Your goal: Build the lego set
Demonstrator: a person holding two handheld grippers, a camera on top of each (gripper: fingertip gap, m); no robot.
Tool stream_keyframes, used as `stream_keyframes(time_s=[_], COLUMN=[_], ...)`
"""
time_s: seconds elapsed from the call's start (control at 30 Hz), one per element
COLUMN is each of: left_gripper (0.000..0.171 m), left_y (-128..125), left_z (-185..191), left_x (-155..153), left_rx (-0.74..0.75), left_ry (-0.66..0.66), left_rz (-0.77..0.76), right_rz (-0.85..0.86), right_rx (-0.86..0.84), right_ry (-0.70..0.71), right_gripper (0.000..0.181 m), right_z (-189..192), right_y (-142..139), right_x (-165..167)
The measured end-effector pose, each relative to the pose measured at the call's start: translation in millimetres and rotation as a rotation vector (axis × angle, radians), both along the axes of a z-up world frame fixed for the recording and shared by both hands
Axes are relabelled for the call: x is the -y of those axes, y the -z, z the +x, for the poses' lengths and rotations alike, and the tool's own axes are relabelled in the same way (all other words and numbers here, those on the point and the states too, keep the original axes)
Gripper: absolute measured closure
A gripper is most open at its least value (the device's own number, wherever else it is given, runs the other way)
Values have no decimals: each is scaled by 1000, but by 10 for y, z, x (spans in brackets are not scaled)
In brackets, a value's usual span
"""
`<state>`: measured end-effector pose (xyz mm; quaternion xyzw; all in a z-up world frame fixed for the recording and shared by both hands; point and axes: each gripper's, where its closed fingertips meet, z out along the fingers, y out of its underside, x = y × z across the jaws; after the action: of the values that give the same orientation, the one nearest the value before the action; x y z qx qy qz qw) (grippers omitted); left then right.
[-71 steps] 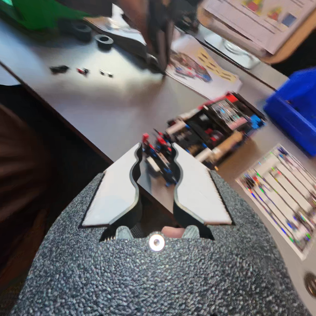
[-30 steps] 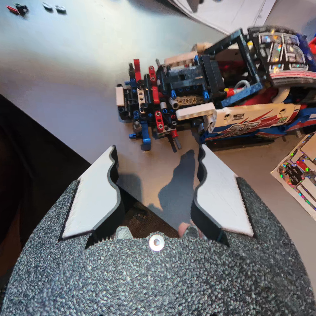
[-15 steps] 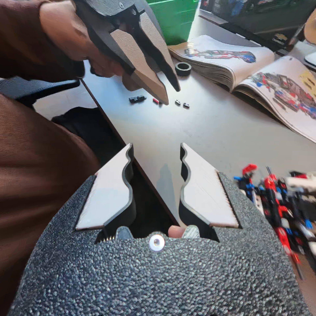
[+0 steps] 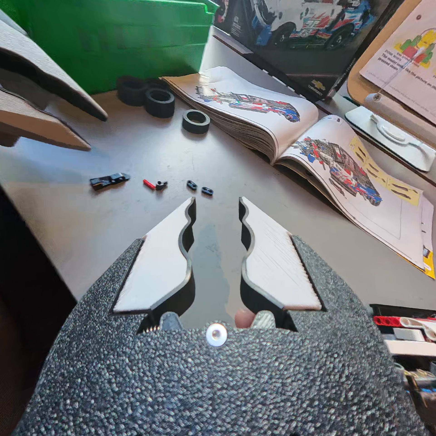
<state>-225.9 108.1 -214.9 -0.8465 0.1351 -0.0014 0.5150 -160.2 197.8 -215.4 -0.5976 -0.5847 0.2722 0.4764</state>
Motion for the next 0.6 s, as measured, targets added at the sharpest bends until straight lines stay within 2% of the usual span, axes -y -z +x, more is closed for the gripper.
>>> stream_keyframes(time_s=[0.07, 0.13, 0.3, 0.47, 0.6], left_gripper=[142, 143, 146, 150, 157], left_y=[8, 72, 169, 65, -63], left_z=[-52, -77, 64, -2, -91], left_x=[-25, -52, -51, -96, -169], left_rx=[-11, -30, 33, 139, 136], left_ry=[1, 12, 133, 131, 125], left_rz=[30, 36, -45, -4, 90], right_rz=[14, 19, 4, -8, -18], right_rx=[18, 20, 51, 76, 103], right_ry=[53, 50, 17, -15, -27], right_gripper=[146, 146, 146, 147, 147], right_z=[-10, -50, -159, -177, -187], right_y=[48, 52, 116, 163, 209], right_x=[-129, -163, -171, -130, -117])
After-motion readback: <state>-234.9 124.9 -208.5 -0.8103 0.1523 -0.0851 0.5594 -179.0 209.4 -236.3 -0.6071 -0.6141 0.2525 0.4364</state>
